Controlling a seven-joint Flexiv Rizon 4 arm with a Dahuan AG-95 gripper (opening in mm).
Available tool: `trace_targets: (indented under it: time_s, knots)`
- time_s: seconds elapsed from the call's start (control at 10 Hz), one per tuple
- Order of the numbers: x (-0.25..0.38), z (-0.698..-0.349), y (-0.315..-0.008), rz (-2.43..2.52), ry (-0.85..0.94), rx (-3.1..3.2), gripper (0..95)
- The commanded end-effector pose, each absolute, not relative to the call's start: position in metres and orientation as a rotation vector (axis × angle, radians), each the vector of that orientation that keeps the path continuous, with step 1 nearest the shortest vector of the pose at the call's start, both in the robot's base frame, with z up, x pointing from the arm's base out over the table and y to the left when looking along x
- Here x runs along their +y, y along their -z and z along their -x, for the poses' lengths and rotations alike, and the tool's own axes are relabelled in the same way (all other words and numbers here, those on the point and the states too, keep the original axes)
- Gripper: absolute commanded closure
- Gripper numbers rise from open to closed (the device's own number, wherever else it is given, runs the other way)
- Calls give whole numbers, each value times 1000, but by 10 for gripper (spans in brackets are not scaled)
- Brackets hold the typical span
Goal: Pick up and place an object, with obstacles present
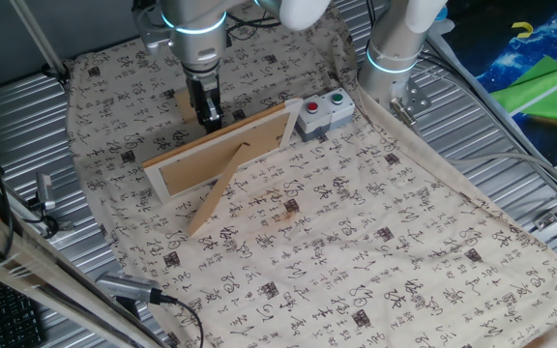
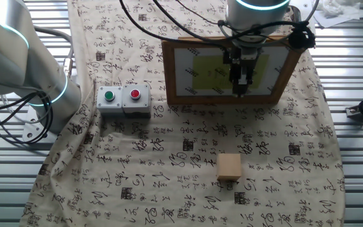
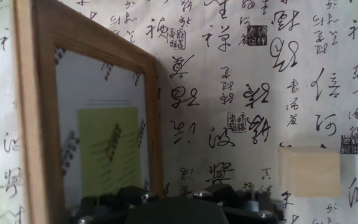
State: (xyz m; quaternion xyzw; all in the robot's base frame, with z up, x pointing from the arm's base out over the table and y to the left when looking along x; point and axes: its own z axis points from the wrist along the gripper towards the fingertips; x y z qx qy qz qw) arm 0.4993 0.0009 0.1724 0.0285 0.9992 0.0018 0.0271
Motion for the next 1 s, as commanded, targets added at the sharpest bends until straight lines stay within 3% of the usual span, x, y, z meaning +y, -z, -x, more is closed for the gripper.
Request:
trace_targets:
  time_s: [0.1, 1.0]
  knots:
    - [1, -500, -172, -89, -7, 3088, 950]
    - [1, -502, -173, -76, -10, 3093, 950]
